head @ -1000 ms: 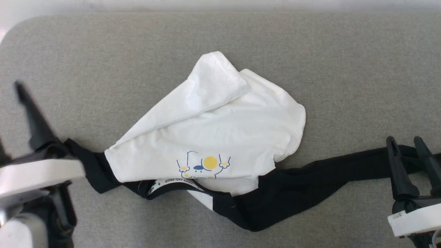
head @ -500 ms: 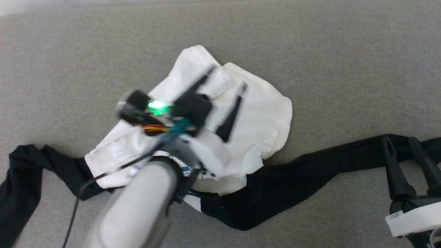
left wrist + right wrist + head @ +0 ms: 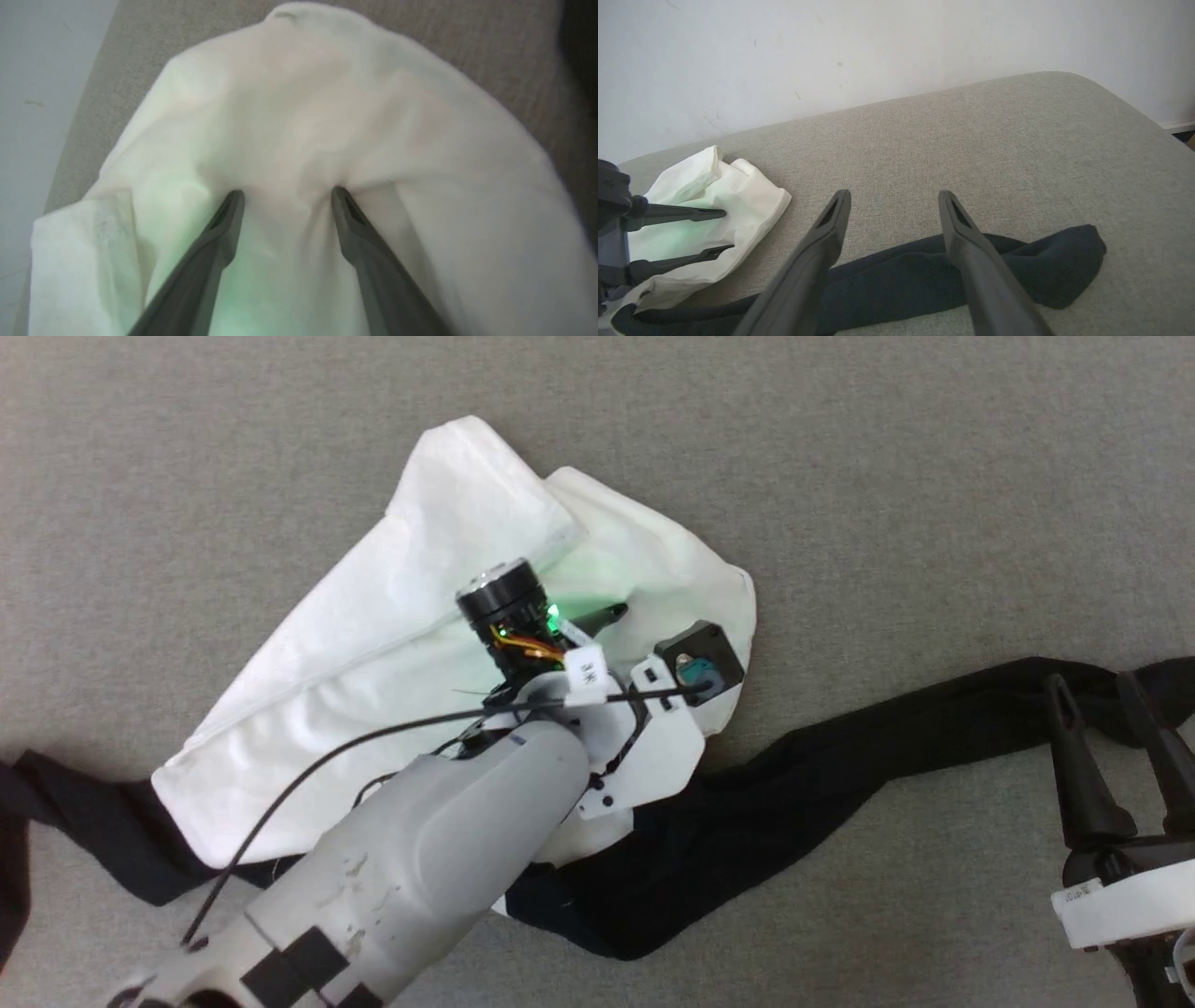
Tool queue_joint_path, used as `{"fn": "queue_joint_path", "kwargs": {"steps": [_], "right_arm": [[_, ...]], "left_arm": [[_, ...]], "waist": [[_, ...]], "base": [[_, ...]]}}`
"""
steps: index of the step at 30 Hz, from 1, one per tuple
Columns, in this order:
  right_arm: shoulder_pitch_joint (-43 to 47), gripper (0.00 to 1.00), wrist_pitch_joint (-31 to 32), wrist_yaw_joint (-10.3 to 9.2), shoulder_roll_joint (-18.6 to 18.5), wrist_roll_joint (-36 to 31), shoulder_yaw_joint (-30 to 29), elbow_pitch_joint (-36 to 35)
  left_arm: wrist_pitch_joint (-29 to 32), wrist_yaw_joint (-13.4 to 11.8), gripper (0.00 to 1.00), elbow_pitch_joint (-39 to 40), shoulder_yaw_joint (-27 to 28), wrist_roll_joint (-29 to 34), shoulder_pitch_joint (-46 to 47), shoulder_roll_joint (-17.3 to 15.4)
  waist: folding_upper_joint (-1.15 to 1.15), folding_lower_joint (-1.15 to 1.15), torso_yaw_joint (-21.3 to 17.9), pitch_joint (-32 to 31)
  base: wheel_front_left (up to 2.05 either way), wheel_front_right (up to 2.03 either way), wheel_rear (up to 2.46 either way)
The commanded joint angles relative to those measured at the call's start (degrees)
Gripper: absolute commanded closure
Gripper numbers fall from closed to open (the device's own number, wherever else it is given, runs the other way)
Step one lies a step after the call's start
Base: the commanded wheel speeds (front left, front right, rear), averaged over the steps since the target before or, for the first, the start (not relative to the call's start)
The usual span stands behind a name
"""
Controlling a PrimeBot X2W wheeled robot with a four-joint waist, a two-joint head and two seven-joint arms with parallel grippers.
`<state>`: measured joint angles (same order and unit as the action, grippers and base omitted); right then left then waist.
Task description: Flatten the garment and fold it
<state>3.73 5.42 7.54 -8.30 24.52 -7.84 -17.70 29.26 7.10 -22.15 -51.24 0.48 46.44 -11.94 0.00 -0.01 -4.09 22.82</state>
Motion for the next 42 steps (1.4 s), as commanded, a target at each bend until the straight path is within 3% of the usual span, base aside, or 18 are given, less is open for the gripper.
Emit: {"fn": "queue_joint_path", "kwargs": {"steps": [1, 3, 4, 5, 6, 13, 17, 24, 31, 40, 42], "right_arm": [[-0.8, 0.0, -0.3, -0.05, -0.3, 0.5, 0.0, 0.3], [-0.9, 0.0, -0.4, -0.05, -0.5, 0.7, 0.0, 0.5], [-0.9, 0.0, -0.4, -0.05, -0.6, 0.9, -0.1, 0.5], [-0.9, 0.0, -0.4, -0.05, -0.7, 0.9, -0.2, 0.7], [-0.9, 0.0, -0.5, -0.05, -0.7, 1.0, -0.3, 0.7], [-0.2, 0.0, -0.2, -0.05, 0.1, 0.2, -1.1, 0.6], [-0.2, 0.0, 0.2, -0.05, 0.9, -0.2, -0.8, 0.2], [-0.3, 0.0, -0.4, -0.05, 1.8, 0.4, -0.3, 0.9], [-2.7, 0.0, -2.1, -0.05, 2.3, 1.9, 2.0, 3.2], [-6.1, 0.0, -5.4, -0.05, 1.3, 4.4, 4.7, 8.3], [-6.7, 0.0, -6.2, -0.05, 0.8, 5.0, 5.1, 9.6]], "left_arm": [[2.0, 0.3, 0.0, -4.3, -3.0, -0.7, -0.1, -1.1], [2.8, 0.4, 0.0, -6.8, -6.5, -2.7, 1.1, -1.3], [2.6, 0.4, 0.31, -7.5, -7.6, -3.9, 1.7, -1.4], [2.2, 0.4, 0.87, -8.0, -8.2, -5.2, 2.0, -1.3], [1.4, 0.4, 1.0, -8.1, -8.2, -6.5, 2.4, -1.1], [-6.2, -0.7, 1.0, -6.1, -2.5, -12.4, 5.1, 1.3], [-9.9, -1.8, 1.0, -2.0, 5.5, -20.2, 7.3, 3.8], [-8.1, -3.6, 1.0, 6.6, 14.9, -28.0, 16.4, 6.1], [-7.2, -7.0, 1.0, 3.7, 16.7, -25.8, 25.7, 6.8], [-12.9, -9.9, 1.0, -11.8, 14.9, -18.4, 28.7, 2.5], [-13.5, -10.1, 0.91, -14.9, 14.4, -17.8, 28.2, 1.8]], "waist": [[0.0, 0.01, -0.8, 0.5], [0.0, 0.01, -1.0, 0.5], [0.0, 0.01, -1.0, 0.4], [0.0, 0.01, -1.0, 0.3], [0.0, 0.01, -1.0, 0.1], [0.0, 0.01, -0.2, -2.2], [0.0, 0.01, -0.4, -3.3], [0.0, 0.01, -3.1, -2.6], [0.0, 0.01, -8.4, 1.3], [0.0, 0.01, -15.2, 6.1], [0.0, 0.01, -16.0, 6.9]], "base": [[0.0, 0.0, 0.0], [0.0, 0.0, 0.0], [0.0, 0.0, 0.0], [0.0, 0.0, 0.0], [0.0, 0.0, 0.0], [0.0, 0.0, 0.0], [0.0, 0.0, 0.0], [0.0, 0.0, 0.0], [0.0, 0.0, 0.0], [0.0, 0.0, 0.0], [0.0, 0.0, 0.0]]}}
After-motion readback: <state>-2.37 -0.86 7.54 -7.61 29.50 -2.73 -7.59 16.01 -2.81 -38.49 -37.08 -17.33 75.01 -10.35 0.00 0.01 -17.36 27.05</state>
